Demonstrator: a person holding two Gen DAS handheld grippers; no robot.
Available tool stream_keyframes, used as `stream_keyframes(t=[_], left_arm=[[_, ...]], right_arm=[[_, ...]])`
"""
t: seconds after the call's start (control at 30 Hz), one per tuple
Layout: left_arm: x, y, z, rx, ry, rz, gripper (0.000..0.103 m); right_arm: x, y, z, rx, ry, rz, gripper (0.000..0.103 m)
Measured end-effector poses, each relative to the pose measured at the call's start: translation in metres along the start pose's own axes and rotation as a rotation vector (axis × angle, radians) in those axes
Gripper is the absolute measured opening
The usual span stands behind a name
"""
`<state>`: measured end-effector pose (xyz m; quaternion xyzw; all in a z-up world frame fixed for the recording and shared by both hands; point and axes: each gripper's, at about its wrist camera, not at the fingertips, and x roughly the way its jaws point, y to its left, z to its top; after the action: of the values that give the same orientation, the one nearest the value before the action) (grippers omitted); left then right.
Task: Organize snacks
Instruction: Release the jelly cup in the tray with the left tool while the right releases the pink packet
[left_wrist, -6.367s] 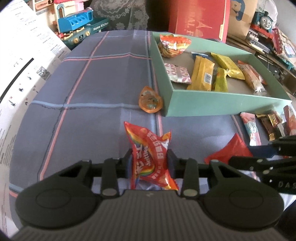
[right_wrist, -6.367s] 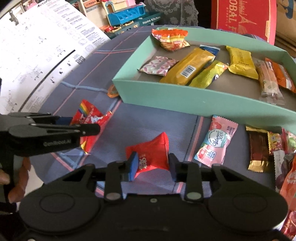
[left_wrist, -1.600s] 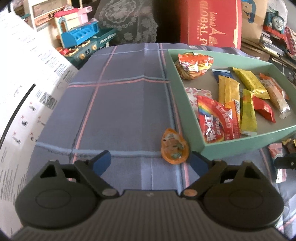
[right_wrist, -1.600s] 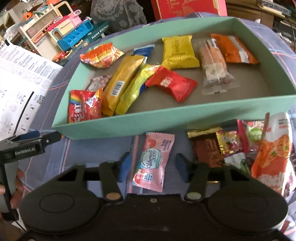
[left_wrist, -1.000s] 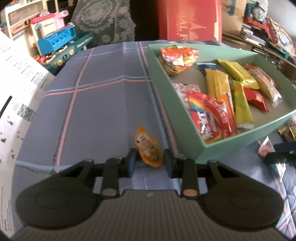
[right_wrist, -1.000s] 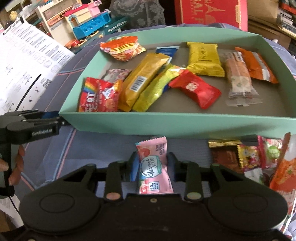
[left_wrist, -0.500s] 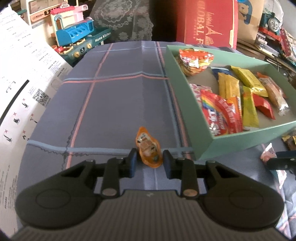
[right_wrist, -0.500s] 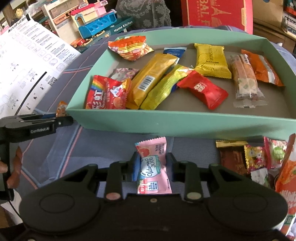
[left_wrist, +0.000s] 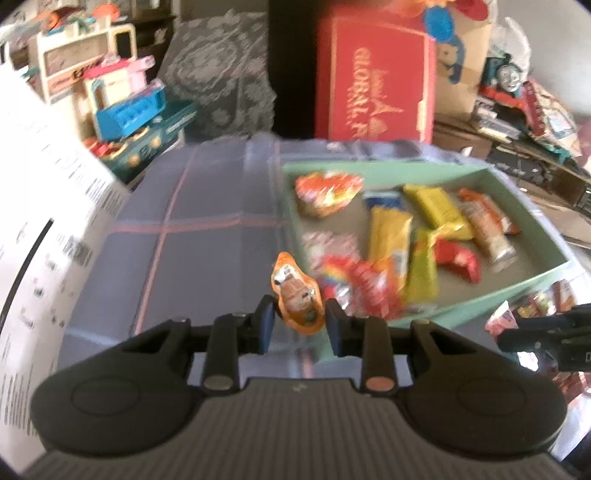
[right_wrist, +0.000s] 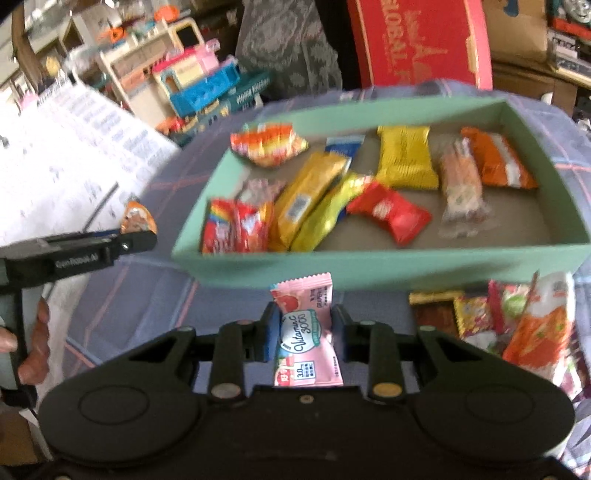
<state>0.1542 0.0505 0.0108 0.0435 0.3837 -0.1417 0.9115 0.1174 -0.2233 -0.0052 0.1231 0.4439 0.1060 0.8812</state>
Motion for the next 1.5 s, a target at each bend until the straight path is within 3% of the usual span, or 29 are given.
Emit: stream_keyframes(t=[0.37, 0.8, 0.83, 0.87, 0.9, 0.97, 1.0, 1.03, 1.17, 1.23, 1.5], left_arm=[[0.057, -0.049, 0.069, 0.002, 0.046, -0.07, 0.029], [0.113, -0.062, 0.091, 0.023, 0.083, -0.035, 0.03], [0.115, -0.062, 0.091, 0.024, 0.087, -0.021, 0.032], [0.116, -0.062, 0.09, 0.024, 0.09, -0.005, 0.046], [0.117, -0.063, 0.09, 0.022, 0.094, 0.012, 0.07], [0.115, -0.063, 0.087, 0.022, 0.077, 0.034, 0.09], [0.113, -0.064, 0.085, 0.026, 0.067, 0.041, 0.092], [0.112, -0.065, 0.085, 0.029, 0.068, 0.042, 0.092], [0.108, -0.07, 0.079, 0.033, 0.081, 0.029, 0.098], [0.105, -0.073, 0.077, 0.038, 0.082, 0.028, 0.1], [0.076, -0.082, 0.07, 0.05, 0.066, 0.029, 0.103]], right_arm=[[-0.013, -0.031, 0.058, 0.081, -0.091, 0.013, 0.029], [0.025, -0.048, 0.076, 0.106, -0.044, 0.002, 0.03], [0.027, -0.048, 0.076, 0.109, -0.04, 0.004, 0.032], [0.028, -0.048, 0.076, 0.114, -0.036, 0.008, 0.034], [0.028, -0.048, 0.076, 0.12, -0.036, 0.007, 0.04], [0.028, -0.049, 0.077, 0.131, -0.041, 0.012, 0.061], [0.027, -0.049, 0.077, 0.136, -0.049, 0.006, 0.079], [0.025, -0.049, 0.077, 0.137, -0.061, -0.001, 0.085], [0.021, -0.047, 0.076, 0.141, -0.067, -0.006, 0.087], [0.018, -0.047, 0.075, 0.142, -0.074, -0.01, 0.101], [-0.004, -0.046, 0.07, 0.128, -0.103, -0.031, 0.103]])
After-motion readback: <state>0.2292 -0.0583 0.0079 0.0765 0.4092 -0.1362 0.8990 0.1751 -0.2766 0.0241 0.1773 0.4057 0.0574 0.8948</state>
